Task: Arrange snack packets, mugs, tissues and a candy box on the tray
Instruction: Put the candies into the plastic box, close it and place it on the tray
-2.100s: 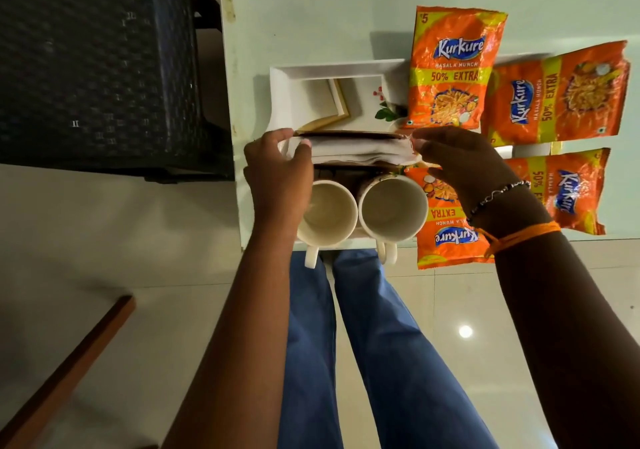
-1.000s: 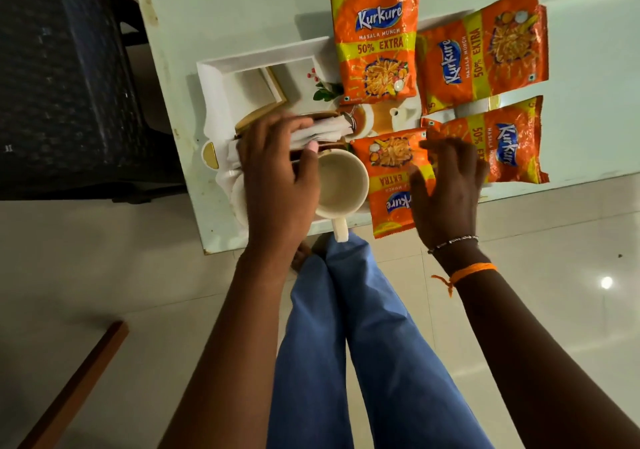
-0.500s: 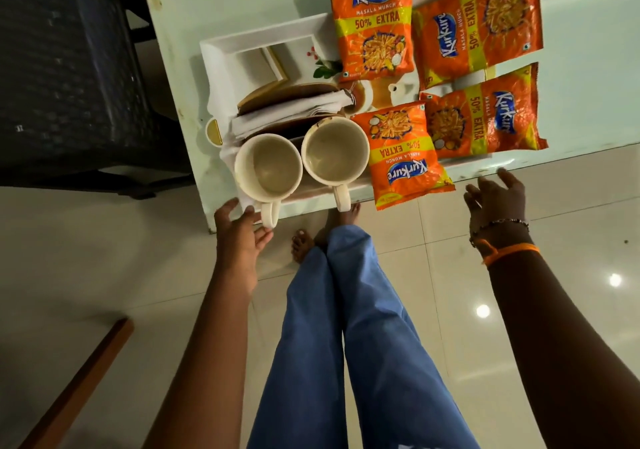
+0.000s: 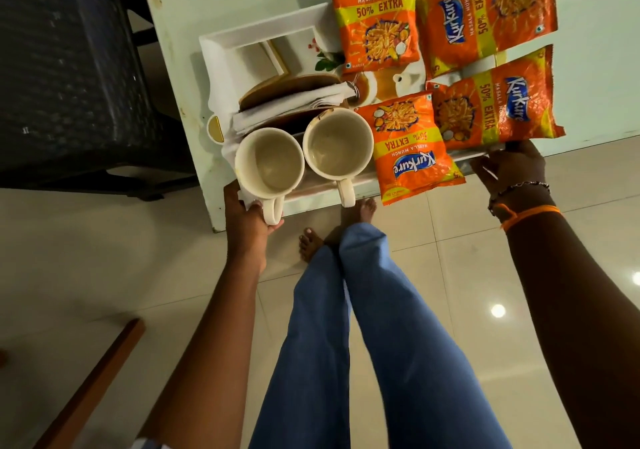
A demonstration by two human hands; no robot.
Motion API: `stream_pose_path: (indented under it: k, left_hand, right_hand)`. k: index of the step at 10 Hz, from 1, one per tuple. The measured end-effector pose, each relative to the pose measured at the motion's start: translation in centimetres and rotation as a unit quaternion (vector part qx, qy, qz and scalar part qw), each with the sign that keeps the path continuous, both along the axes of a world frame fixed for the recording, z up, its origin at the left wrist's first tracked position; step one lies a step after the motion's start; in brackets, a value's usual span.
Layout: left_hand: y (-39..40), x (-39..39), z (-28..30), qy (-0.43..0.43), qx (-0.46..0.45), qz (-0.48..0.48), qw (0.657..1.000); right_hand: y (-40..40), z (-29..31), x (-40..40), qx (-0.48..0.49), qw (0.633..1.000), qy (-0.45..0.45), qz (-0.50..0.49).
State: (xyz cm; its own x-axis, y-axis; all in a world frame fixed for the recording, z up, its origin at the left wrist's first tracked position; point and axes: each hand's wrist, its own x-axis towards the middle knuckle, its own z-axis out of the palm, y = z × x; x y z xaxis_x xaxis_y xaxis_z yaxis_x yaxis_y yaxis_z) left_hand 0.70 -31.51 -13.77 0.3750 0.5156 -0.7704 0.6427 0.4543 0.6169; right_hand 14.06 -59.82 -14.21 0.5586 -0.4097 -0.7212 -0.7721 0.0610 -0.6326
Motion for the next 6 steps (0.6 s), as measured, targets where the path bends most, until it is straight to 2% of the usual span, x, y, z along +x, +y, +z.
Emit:
stream_pose_path:
  k: [3, 6]
  left_hand:
    - [0.0, -0.3, -0.1, -0.033, 0.087, -0.099, 0.991]
    - [-4.4, 7.1, 0.6, -0.022, 0.114, -0.129, 0.985]
  right_hand:
    - [-1.8, -1.0, 0.9, 0.023, 0.999, 0.022, -0.019]
    - [-7.1, 0.5, 7.3, 0.005, 1.000, -0.005, -0.002]
